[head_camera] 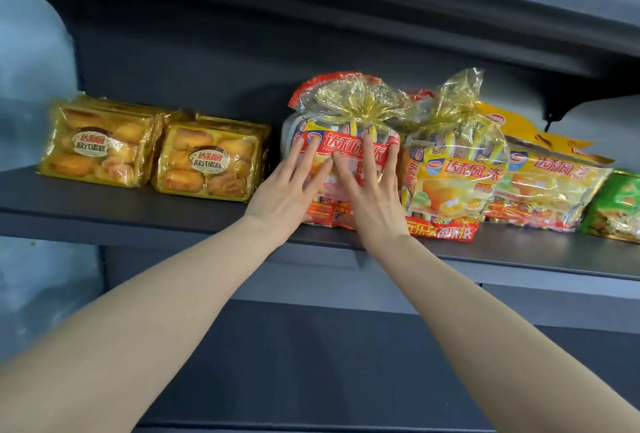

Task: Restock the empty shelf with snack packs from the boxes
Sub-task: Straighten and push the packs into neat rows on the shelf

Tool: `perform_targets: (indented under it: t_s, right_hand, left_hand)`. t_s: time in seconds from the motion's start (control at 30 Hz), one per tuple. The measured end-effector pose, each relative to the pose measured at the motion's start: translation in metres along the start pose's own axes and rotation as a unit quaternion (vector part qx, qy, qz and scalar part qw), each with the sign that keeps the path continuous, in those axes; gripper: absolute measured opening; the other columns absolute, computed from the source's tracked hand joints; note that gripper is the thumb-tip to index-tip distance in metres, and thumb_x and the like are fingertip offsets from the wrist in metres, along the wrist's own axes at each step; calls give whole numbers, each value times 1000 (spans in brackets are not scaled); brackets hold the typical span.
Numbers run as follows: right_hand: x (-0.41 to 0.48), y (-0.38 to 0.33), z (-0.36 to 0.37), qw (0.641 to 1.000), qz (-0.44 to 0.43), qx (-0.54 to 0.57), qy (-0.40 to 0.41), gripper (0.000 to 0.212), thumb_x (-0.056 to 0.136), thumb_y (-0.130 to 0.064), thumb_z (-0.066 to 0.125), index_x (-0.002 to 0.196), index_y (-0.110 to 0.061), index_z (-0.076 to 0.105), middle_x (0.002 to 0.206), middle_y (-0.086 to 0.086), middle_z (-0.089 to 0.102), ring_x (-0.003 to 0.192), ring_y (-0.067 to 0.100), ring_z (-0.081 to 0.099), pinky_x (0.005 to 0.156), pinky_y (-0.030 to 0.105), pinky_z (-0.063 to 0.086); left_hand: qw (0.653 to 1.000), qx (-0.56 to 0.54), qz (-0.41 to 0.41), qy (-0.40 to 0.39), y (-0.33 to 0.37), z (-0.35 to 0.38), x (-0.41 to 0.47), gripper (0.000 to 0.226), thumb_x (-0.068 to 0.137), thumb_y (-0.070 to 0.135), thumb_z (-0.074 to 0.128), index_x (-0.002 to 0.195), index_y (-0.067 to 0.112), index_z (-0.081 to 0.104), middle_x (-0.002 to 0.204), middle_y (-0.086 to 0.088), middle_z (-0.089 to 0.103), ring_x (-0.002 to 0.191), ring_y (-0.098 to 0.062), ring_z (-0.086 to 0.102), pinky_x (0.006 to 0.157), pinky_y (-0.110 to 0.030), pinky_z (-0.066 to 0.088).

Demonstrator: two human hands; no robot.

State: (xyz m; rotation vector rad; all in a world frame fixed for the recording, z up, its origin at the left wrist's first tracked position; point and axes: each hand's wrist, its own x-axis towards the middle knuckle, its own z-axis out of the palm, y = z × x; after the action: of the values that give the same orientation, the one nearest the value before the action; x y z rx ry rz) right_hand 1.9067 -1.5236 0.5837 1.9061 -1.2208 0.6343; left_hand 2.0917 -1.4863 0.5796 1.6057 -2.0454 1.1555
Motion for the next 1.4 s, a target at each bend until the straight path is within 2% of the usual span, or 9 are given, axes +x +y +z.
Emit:
perform_targets:
  t_s: [0.23, 0.33, 0.47, 0.57, 0.7, 0.77, 0.97, 1.27, 1.4]
  right_hand:
    - [17, -12, 11, 999, -22, 30, 19, 112, 80, -13, 79, 159, -32, 3, 164, 20, -13, 143, 58, -15, 112, 68, 21]
    - [11, -10, 1, 999, -28, 38, 11, 106, 81, -25, 80, 158, -31, 8, 164, 19, -11, 144, 58, -11, 111, 67, 28]
    - [11, 5, -22, 994, -37, 69, 80, 84, 75, -55, 77, 145, -23, 43, 158, 15, 31, 137, 51, 31, 99, 59, 42]
    - [33, 26, -39, 980, -10, 116, 162, 79, 72, -54, 79, 136, -16, 51, 141, 16, 47, 120, 39, 48, 94, 50, 47]
    - [61, 36, -61, 982, 62, 170, 50, 102, 74, -60, 76, 151, -14, 29, 151, 23, 33, 134, 41, 39, 104, 50, 44]
    - [68, 29, -61, 968, 99, 229, -39, 118, 70, -67, 73, 156, -16, 11, 155, 21, 26, 135, 41, 41, 101, 50, 46]
    - [86, 33, -54, 925, 97, 350, -109, 121, 66, -53, 85, 156, -21, 12, 152, 13, 33, 134, 36, 44, 105, 50, 44]
    - [82, 47, -54, 962, 28, 263, -74, 111, 74, -53, 78, 157, -19, 13, 158, 11, 28, 143, 34, 32, 110, 47, 38]
    - [54, 61, -56, 973, 33, 203, 103, 78, 87, -52, 68, 150, -17, 37, 149, 16, 42, 139, 36, 38, 109, 48, 39]
  left_hand:
    - [1000, 10, -2, -20, -12, 13, 4, 87, 102, 13, 47, 150, 11, -26, 155, -24, -32, 146, -41, -23, 112, -35, 37]
    - [1000, -4, -10, -21, -15, 7, 0, 94, 97, 17, 57, 155, 15, -16, 157, -21, -30, 148, -39, -19, 103, -35, 47]
    - [995, -85, -47, 31, -15, -22, -1, 81, 83, 48, 72, 145, 12, 36, 158, -18, 21, 143, -36, 29, 100, -42, 48]
    - [980, -144, -117, 75, -25, -48, 10, 84, 74, 62, 74, 130, 8, 43, 138, -12, 41, 122, -29, 48, 97, -38, 46]
    - [926, -308, -217, 11, -36, -61, 42, 129, 61, 59, 86, 154, 22, 5, 157, -9, 17, 143, -30, 28, 111, -45, 36]
    - [879, -400, -250, -72, -40, -57, 57, 137, 58, 53, 89, 156, 28, -4, 155, -6, 30, 137, -25, 39, 109, -45, 40]
    - [753, -580, -298, -88, -40, -35, 63, 123, 53, 36, 96, 149, 29, 20, 130, 6, 57, 113, -14, 59, 95, -39, 53]
    - [758, -533, -372, -53, -15, -34, 61, 117, 54, 50, 92, 146, 28, 24, 135, 1, 54, 120, -21, 57, 99, -46, 51]
    - [858, -393, -330, 12, 3, -51, 56, 126, 60, 55, 88, 153, 32, 7, 160, -8, 19, 145, -30, 28, 112, -50, 36]
